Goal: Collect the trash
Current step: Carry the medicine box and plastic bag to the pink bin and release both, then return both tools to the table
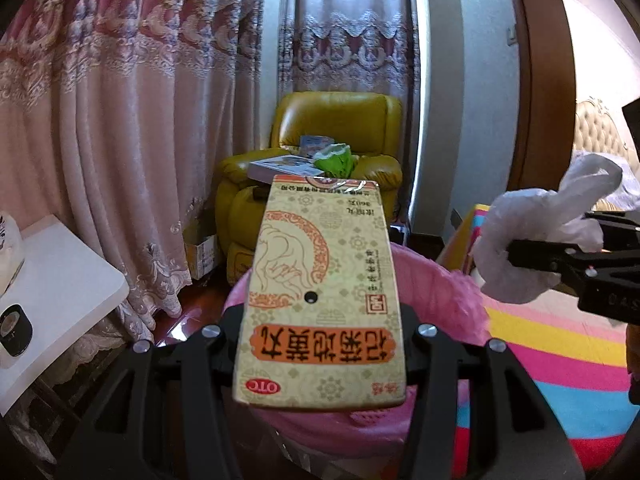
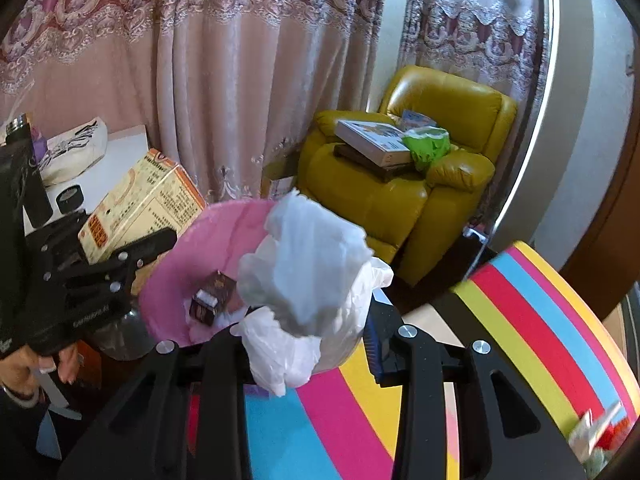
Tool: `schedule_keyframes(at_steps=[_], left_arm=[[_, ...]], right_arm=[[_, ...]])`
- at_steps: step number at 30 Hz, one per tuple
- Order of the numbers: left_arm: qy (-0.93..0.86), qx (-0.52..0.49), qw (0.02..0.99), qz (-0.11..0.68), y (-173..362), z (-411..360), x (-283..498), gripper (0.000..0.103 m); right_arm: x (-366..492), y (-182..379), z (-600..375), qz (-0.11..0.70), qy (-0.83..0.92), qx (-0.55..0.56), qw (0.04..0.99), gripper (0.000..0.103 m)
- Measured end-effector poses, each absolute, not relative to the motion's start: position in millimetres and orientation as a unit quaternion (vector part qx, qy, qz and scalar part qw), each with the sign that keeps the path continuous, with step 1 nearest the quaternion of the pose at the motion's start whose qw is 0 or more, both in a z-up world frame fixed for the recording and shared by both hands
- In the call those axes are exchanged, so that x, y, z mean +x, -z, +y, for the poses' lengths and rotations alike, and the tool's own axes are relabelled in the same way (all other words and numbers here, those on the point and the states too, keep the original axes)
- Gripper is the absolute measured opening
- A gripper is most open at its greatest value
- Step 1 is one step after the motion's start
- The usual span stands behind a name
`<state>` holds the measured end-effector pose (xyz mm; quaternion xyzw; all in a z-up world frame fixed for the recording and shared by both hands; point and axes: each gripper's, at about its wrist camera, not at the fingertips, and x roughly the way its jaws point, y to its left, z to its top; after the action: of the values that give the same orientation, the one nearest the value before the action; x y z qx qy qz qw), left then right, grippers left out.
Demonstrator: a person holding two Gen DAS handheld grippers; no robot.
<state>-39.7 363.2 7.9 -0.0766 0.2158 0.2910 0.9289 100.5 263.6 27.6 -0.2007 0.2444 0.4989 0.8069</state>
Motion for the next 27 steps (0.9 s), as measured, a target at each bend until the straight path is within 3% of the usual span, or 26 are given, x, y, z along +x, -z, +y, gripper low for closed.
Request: schedule_keyframes(at_steps=[3,4,5,6,7,10,16,27], left_arm=[[-0.294,-0.089,0.926,0.22,-4,376,-34,0.05],[-0.298,-0.094,0.923,0.225,0,381,-31,0.055],[-0.306,-0.096,0.919,0.229,2,386,-28,0.072],[-0.32,-0.097,0.914,0.231,5,388,-27,0.079],[-0.337,-0.097,0.909,0.225,6,388,-30,0.089],[-0.356,-0.096,0.906,0.208,7,382,-43,0.098],[-0.364,-0.073,0.904,0.213,10,362,-61,0.098],[-0.266,-0.028,0.936,0.23,16,274,-44,0.098]], right_arm=[[107,-31,284,0.242,-0.512,-0.19,0.802,0.037],[111,-32,289,0.243,-0.527,-0.182,0.794,0.04],[115,-33,293,0.249,-0.535,-0.174,0.789,0.054],[118,-35,295,0.249,-0.529,-0.166,0.794,0.069],[122,-39,293,0.245,-0.525,-0.154,0.8,0.073],[128,-48,277,0.241,-0.533,-0.115,0.803,0.074],[134,-57,219,0.233,-0.516,-0.088,0.82,0.074],[133,-12,110,0.251,-0.435,-0.137,0.854,0.077]])
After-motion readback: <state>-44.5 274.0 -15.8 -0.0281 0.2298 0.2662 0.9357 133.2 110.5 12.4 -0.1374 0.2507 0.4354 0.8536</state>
